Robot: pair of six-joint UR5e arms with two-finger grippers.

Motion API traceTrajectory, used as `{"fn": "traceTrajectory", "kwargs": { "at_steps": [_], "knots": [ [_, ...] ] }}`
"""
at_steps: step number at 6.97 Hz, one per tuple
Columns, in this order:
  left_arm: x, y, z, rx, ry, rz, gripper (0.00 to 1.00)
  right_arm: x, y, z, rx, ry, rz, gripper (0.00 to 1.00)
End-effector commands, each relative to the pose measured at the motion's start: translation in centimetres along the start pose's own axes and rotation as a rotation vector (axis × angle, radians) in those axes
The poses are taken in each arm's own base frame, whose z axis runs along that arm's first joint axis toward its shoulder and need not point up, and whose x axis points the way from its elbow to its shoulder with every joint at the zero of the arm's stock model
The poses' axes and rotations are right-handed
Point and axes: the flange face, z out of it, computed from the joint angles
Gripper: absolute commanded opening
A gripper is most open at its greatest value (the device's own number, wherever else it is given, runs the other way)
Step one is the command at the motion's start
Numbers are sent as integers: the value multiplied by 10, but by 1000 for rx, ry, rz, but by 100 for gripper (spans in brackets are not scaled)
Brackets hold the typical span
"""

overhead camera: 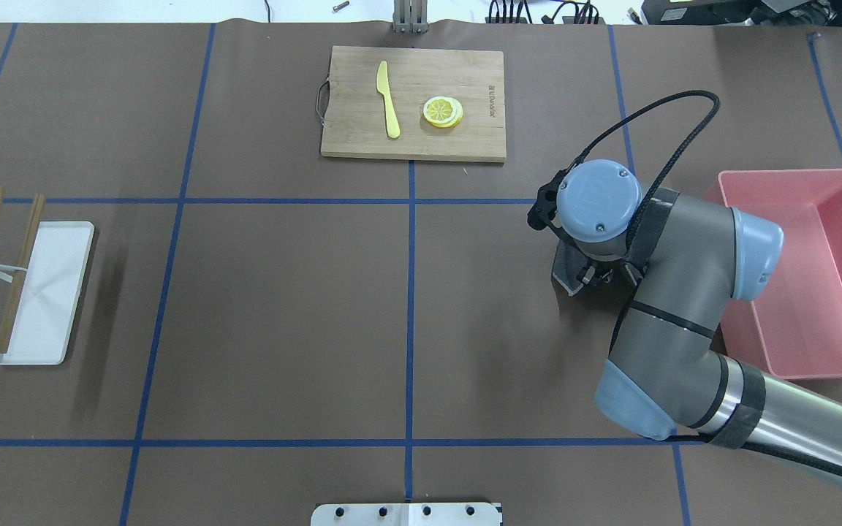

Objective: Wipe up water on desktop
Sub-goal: 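Drag the towel across the table away from the robot with the right gripper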

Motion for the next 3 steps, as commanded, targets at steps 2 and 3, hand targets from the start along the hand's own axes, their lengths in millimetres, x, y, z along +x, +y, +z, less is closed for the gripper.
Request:
{"fn": "traceTrajectory", "kwargs": {
  "at_steps": [2,3],
  "knots": [
    [-6,-6,10,-13,-12,-12,98,-78,-12,-21,25,-93,110,0],
    [-7,-7,14,-18,-14,-14,98,-96,-14,-30,31,-126,135,0]
  ]
}}
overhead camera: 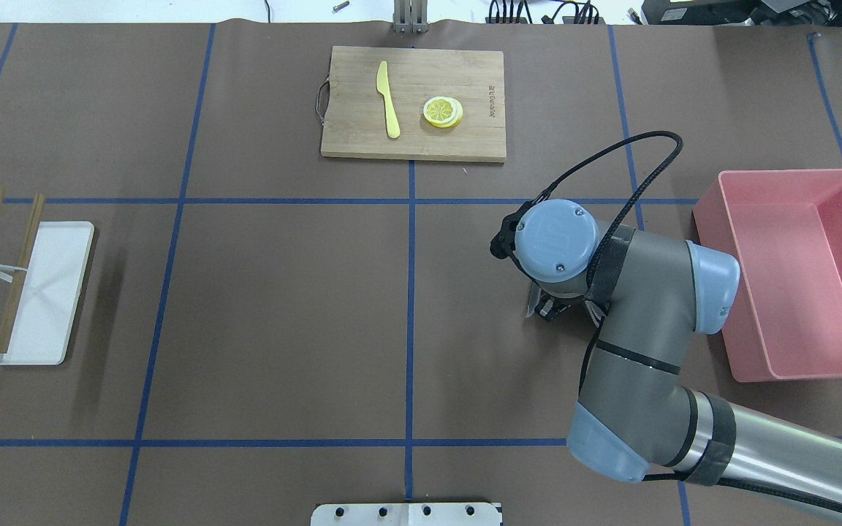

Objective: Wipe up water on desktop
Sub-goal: 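Drag the towel across the table away from the robot with the right gripper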

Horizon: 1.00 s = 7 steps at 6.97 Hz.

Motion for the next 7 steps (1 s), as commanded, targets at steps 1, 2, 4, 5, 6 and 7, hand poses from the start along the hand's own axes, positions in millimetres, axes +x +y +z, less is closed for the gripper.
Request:
{"fn": "traceTrajectory", "kwargs": {
  "at_steps": [1,2,4,5,6,7],
  "knots": [
    [-3,-3,5,-5,-4,-4,98,-52,-1,-15,39,-103,96,0],
    [-6,-4,4,-2,-7,-10,98,-79,4,-17,68,-163,119,0],
    [-10,-5,5,-4,-11,-15,98,-97,5,-39,106,-291,100,0],
    [-10,-5,5,-4,-11,-15,98,-103,4,-48,130,-375,151,0],
    [-10,-5,5,-4,-11,-16,98,-109,3,-59,150,-472,203,0],
    [-9,-6,4,-2,-10,-15,98,-103,-3,-56,180,-507,256,0]
  ]
}}
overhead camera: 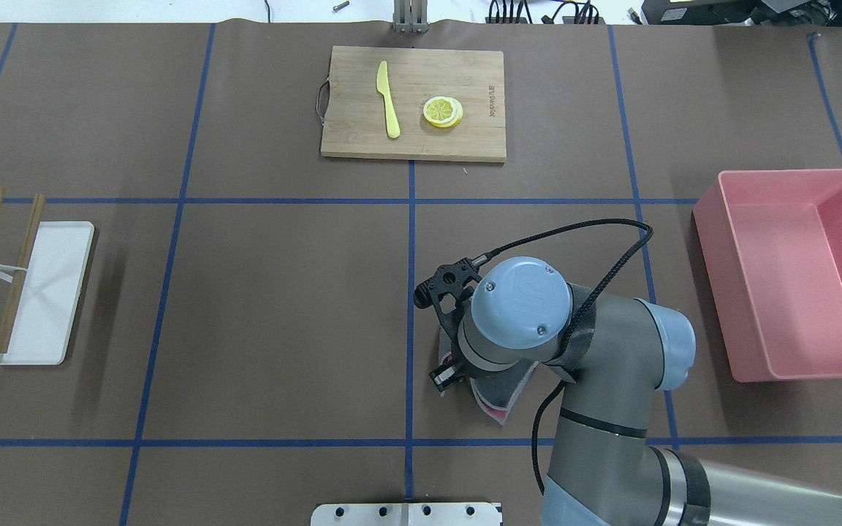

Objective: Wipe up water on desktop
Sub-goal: 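Drag the towel across the table away from the robot with the right gripper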

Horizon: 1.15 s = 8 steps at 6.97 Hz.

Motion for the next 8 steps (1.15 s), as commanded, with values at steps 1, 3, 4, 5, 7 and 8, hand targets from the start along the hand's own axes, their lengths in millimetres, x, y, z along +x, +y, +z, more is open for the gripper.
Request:
{"fn": "traceTrajectory", "kwargs": {
  "at_steps": [1,3,4,5,7,8],
  "knots": [
    [2,-1,-2,4,2,2,98,21,-20,-1,46,-59,83,0],
    [3,-1,-4,7,5,2,98,69,-47,8,45,-13,151,0],
    [3,0,-3,5,5,3,98,100,-63,10,50,-14,176,0],
    [4,-1,-4,6,6,4,98,132,-75,20,61,-16,191,0],
    [4,-1,-4,6,6,4,98,200,-94,-2,44,-39,183,0],
    [4,-1,-3,5,5,3,98,239,-99,-6,35,-20,174,0]
  ]
}}
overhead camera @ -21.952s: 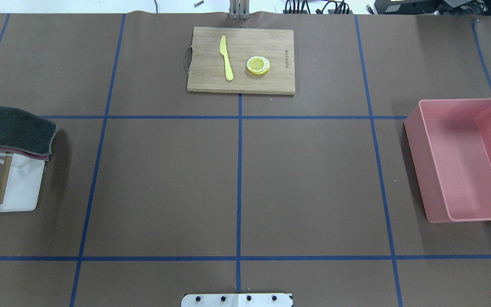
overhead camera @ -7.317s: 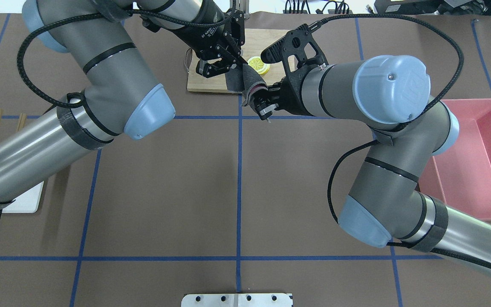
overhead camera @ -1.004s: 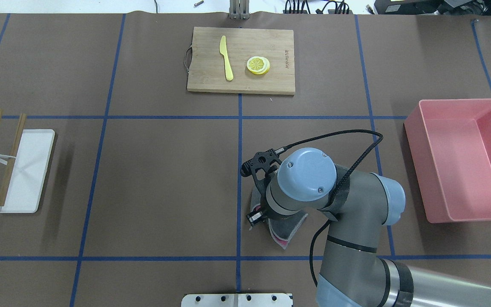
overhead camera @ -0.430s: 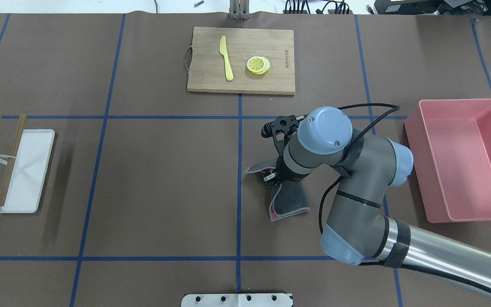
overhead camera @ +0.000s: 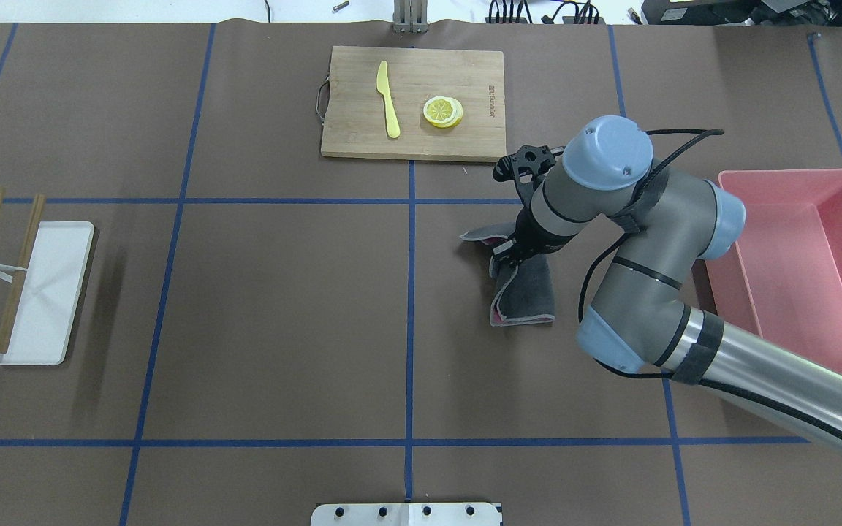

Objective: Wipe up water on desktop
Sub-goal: 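Drag the towel across the table away from the robot with the right gripper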

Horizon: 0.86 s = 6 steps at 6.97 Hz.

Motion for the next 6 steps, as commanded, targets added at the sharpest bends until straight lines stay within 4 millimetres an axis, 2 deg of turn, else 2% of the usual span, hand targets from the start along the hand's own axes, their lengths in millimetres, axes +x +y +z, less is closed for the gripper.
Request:
{"fn": "traceTrajectory", "kwargs": {
  "at_steps": [1,2,3,4,5,6],
  "knots": [
    [0,0,0,0,1,0,98,74,-26,-9,-9,38,-31,0],
    [1,-1,-1,3,2,2,98,92,-29,-7,-15,55,-34,0],
    [1,-1,0,0,1,0,98,97,-32,-12,-10,54,-33,0],
    [-1,-1,3,-5,-2,-3,98,98,-26,-15,-12,42,-35,0],
    [-2,-1,6,-10,-4,-4,98,73,-7,-12,-17,18,-63,0],
    [-3,0,8,-12,-5,-5,98,47,21,-14,-25,-15,-75,0]
  ]
}}
